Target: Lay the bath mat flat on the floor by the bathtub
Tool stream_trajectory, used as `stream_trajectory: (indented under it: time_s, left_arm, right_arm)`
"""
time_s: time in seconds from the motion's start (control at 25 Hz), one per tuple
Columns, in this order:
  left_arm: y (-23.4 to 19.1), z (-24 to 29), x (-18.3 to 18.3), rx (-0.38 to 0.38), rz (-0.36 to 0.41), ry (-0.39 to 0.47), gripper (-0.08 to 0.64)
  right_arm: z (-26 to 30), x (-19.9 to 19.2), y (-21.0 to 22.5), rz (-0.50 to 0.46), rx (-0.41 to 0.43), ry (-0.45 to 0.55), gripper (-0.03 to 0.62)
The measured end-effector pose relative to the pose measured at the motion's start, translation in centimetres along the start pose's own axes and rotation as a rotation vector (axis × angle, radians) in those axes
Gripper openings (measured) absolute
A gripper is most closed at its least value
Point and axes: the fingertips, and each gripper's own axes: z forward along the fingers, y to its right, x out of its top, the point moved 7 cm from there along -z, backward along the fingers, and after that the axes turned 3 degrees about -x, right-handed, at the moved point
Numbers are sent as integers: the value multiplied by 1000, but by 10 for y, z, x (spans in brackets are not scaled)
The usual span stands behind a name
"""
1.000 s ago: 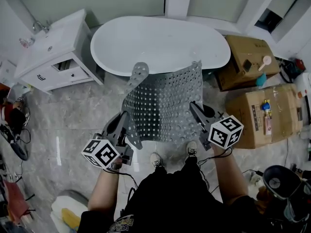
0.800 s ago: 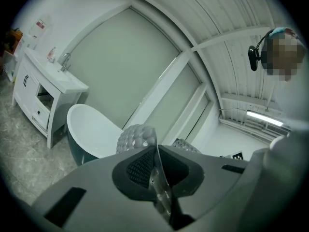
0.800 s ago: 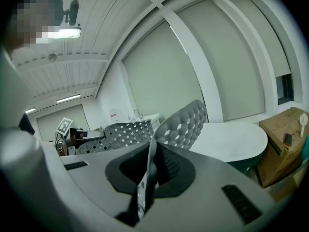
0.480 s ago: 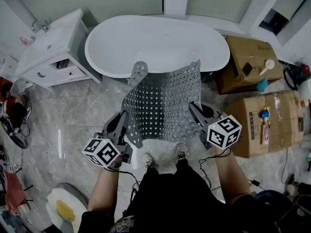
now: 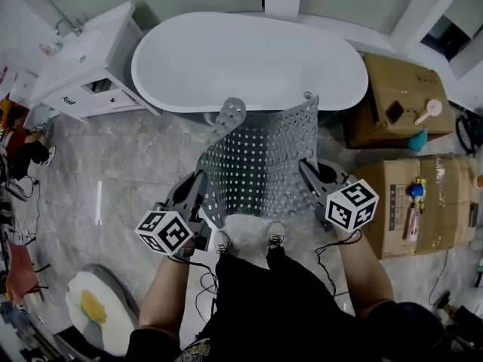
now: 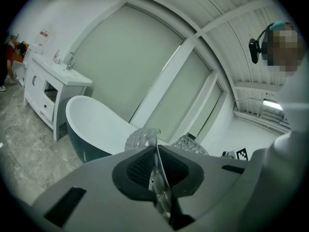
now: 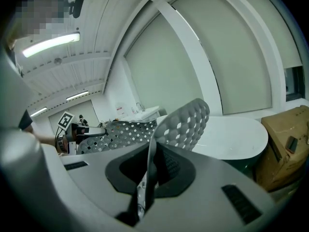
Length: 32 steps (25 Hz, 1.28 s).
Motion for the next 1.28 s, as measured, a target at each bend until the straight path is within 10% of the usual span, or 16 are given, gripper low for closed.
stream_trajectory:
  time_s: [1.28]
  left_arm:
    - [-201,101,-165,110,83,-168,35]
  right_arm:
    - [147,-210,97,75,-170,-134,29]
